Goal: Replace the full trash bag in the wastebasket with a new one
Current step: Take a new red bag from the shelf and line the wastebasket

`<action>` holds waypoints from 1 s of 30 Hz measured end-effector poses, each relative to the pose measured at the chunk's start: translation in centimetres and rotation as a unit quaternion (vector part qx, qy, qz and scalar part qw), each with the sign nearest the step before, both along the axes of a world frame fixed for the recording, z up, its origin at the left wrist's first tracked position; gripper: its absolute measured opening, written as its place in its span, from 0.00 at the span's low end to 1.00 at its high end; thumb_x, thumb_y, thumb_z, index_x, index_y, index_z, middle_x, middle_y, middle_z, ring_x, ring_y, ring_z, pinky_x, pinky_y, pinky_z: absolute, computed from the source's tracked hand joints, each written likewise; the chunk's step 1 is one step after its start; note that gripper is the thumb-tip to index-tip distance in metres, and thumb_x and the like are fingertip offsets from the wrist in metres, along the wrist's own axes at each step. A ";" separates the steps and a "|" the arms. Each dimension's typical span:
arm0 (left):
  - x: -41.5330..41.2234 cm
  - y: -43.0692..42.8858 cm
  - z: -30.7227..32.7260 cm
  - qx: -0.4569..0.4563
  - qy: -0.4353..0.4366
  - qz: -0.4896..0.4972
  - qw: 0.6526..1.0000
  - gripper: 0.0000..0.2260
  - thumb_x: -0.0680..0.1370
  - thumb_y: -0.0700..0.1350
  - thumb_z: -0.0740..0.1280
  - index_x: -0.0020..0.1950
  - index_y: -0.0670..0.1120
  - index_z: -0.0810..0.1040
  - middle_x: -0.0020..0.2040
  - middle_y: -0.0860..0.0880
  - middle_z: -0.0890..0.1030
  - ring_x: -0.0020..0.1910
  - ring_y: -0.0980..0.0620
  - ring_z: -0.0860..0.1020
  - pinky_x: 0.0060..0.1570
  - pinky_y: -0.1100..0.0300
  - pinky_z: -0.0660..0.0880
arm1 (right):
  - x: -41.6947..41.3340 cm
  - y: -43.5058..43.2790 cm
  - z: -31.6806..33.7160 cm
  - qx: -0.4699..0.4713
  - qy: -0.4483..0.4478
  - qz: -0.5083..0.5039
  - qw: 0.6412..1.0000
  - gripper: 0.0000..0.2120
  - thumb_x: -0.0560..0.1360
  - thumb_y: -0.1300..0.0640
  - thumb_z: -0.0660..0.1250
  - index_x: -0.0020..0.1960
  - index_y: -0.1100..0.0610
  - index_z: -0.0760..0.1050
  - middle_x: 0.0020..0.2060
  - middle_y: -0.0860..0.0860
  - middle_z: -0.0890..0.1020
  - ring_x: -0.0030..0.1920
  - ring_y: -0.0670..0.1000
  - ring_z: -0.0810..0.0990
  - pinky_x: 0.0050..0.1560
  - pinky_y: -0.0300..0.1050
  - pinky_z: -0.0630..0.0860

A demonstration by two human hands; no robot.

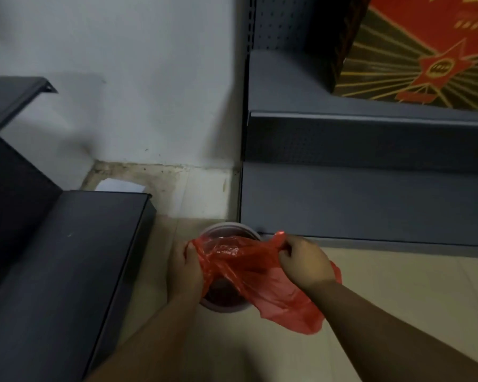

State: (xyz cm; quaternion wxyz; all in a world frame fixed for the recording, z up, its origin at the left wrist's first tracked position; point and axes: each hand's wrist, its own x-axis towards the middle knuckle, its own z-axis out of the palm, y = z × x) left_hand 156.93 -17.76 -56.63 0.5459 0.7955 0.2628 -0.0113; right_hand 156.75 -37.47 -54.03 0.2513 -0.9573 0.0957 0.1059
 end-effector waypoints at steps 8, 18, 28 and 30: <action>1.3 1.8 -9.8 0.040 -0.022 0.045 0.998 0.11 0.81 0.43 0.54 0.52 0.41 0.75 0.49 0.38 0.78 0.48 0.41 0.76 0.46 0.52 0.69 | 2.8 -0.6 -9.2 0.058 0.030 -0.002 0.998 0.15 0.79 0.53 0.56 0.53 0.58 0.78 0.56 0.60 0.81 0.57 0.61 0.78 0.57 0.49 0.73; 4.1 4.8 -17.2 0.071 -0.072 0.025 0.995 0.12 0.81 0.47 0.53 0.53 0.45 0.74 0.50 0.40 0.78 0.50 0.41 0.76 0.53 0.48 0.74 | 7.2 1.2 -18.6 0.126 0.102 -0.043 0.986 0.19 0.80 0.54 0.57 0.69 0.60 0.69 0.66 0.60 0.74 0.66 0.60 0.73 0.66 0.50 0.69; 4.2 5.6 -18.6 0.083 -0.083 -0.016 0.993 0.12 0.81 0.46 0.54 0.51 0.43 0.75 0.46 0.42 0.78 0.47 0.43 0.76 0.45 0.55 0.69 | 7.9 4.7 -21.3 -0.052 0.068 0.097 0.992 0.17 0.79 0.54 0.54 0.58 0.59 0.78 0.60 0.60 0.79 0.59 0.60 0.78 0.58 0.50 0.74; 4.7 5.8 -18.7 0.091 -0.084 -0.026 0.992 0.13 0.81 0.47 0.54 0.51 0.42 0.75 0.46 0.44 0.77 0.47 0.43 0.76 0.45 0.55 0.69 | 7.8 4.2 -19.5 -0.017 -0.047 0.036 0.998 0.16 0.81 0.54 0.54 0.51 0.62 0.78 0.50 0.61 0.82 0.51 0.61 0.79 0.48 0.49 0.73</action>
